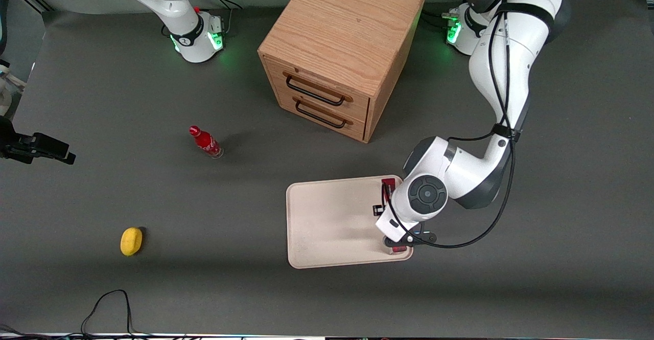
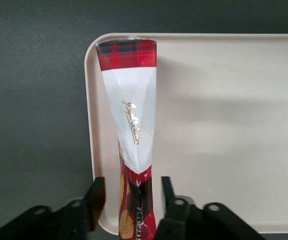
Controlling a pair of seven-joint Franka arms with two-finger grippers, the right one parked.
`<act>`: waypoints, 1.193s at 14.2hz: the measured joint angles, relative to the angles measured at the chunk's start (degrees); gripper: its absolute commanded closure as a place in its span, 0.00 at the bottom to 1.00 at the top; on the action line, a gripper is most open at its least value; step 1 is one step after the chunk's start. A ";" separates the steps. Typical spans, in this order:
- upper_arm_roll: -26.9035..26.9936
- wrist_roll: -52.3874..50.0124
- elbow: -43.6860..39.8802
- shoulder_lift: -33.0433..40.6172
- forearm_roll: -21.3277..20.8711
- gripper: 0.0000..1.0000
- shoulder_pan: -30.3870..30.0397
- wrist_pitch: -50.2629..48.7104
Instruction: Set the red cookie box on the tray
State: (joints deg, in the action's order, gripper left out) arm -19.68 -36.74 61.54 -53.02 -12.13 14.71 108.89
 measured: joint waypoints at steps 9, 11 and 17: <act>0.42 -0.68 0.09 0.91 -0.24 0.00 -0.47 -0.10; 0.55 -0.41 1.39 3.54 -0.36 0.00 -2.59 -0.35; 0.05 6.18 18.27 22.80 3.00 0.00 -13.40 0.52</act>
State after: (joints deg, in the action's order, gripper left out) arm -19.63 -30.56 79.81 -30.22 -9.13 1.31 109.41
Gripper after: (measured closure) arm 0.000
